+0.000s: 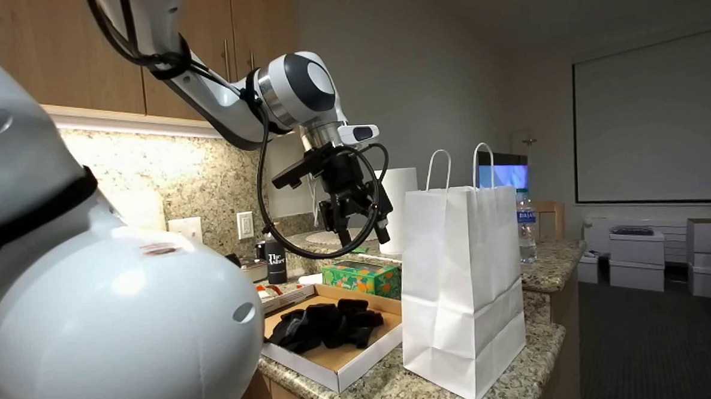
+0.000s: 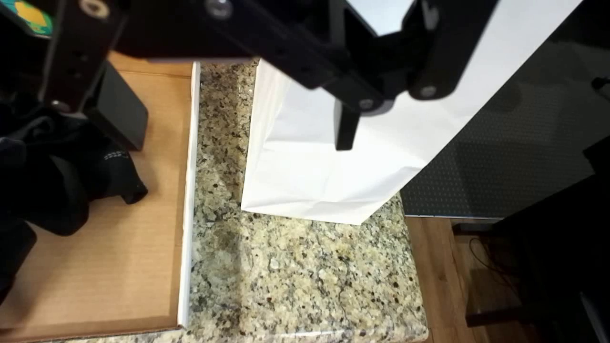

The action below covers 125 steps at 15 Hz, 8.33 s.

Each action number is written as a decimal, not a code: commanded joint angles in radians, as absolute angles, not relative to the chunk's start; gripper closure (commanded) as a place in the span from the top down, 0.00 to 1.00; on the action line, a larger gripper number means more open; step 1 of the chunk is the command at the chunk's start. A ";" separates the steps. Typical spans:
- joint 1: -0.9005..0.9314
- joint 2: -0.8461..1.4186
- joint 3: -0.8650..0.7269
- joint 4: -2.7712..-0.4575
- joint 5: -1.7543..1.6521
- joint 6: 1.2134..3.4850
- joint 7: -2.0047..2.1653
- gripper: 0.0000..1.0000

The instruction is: Remove all the objects from the tray and put them in the carrier bag

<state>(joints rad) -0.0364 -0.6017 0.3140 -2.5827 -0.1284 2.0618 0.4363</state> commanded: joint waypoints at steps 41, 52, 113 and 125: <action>0.278 0.237 0.260 -2.245 0.041 2.466 0.506 1.00; 0.375 0.386 0.192 -2.155 0.017 2.395 0.547 0.68; 0.245 -0.122 0.297 -1.670 -0.201 1.354 0.541 0.09; 0.098 -0.143 0.155 -1.331 -0.138 1.162 0.546 0.09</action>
